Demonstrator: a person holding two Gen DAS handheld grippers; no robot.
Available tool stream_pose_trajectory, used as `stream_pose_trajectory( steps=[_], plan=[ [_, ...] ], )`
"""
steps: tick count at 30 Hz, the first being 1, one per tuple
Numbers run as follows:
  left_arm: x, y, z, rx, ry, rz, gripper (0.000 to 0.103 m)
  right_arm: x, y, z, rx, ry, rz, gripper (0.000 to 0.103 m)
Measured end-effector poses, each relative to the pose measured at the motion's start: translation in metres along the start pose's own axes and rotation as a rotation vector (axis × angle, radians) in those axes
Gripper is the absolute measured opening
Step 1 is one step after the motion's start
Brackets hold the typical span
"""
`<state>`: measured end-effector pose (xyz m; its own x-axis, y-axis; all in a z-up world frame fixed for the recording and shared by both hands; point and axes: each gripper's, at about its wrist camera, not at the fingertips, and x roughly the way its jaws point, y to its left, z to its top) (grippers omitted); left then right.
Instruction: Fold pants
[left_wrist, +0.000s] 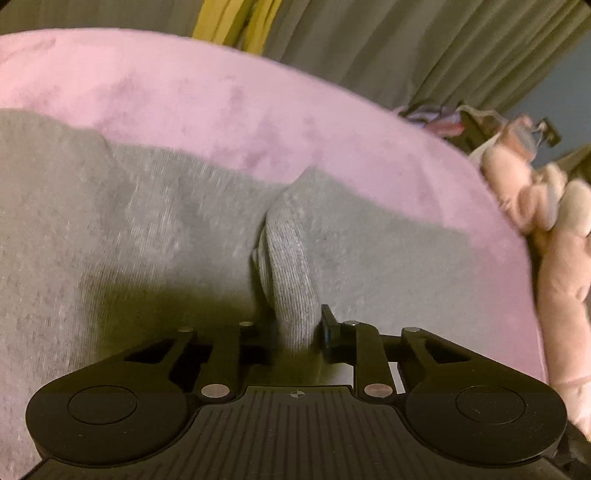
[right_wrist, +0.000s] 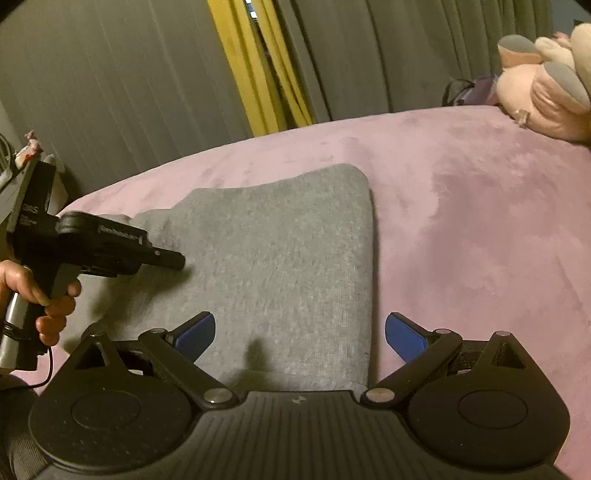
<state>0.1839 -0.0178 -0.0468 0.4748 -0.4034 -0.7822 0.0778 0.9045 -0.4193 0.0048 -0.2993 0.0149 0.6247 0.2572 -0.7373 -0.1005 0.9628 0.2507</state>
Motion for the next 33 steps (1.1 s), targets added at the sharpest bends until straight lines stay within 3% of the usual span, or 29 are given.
stream_pose_trajectory(
  steps=[4, 6, 8, 10, 12, 14, 16, 23, 28, 33],
  plan=[
    [-0.043, -0.019, -0.005, 0.122, -0.149, -0.017, 0.021, -0.003, -0.006, -0.002, 0.046, -0.027, 0.011, 0.099],
    [-0.069, -0.032, -0.011, 0.241, -0.243, 0.041, 0.021, -0.006, -0.010, -0.003, 0.072, -0.028, 0.025, 0.099],
    [-0.088, -0.034, -0.016, 0.300, -0.283, 0.061, 0.022, -0.006, -0.011, -0.004, 0.081, -0.022, 0.040, 0.099],
    [-0.091, -0.028, -0.019, 0.289, -0.252, 0.084, 0.024, -0.003, -0.008, -0.003, 0.063, -0.016, 0.034, 0.099],
    [-0.083, -0.014, -0.021, 0.259, -0.216, 0.161, 0.030, -0.002, -0.003, -0.004, 0.039, -0.013, 0.032, 0.099],
    [-0.076, 0.004, -0.026, 0.199, -0.185, 0.230, 0.028, 0.000, 0.000, -0.003, 0.023, -0.017, 0.032, 0.099],
    [-0.074, 0.022, -0.031, 0.146, -0.153, 0.218, 0.035, 0.000, 0.000, -0.004, 0.031, -0.024, 0.040, 0.099],
    [-0.070, 0.040, -0.049, 0.115, -0.098, 0.182, 0.050, 0.015, -0.001, -0.005, 0.047, 0.058, 0.028, 0.099],
    [-0.048, 0.039, -0.052, 0.069, -0.041, 0.157, 0.046, 0.024, 0.007, -0.010, 0.003, 0.105, 0.014, 0.099],
    [-0.042, 0.036, -0.054, 0.101, -0.039, 0.161, 0.043, 0.026, 0.004, -0.012, 0.012, 0.118, 0.007, 0.099]
  ],
)
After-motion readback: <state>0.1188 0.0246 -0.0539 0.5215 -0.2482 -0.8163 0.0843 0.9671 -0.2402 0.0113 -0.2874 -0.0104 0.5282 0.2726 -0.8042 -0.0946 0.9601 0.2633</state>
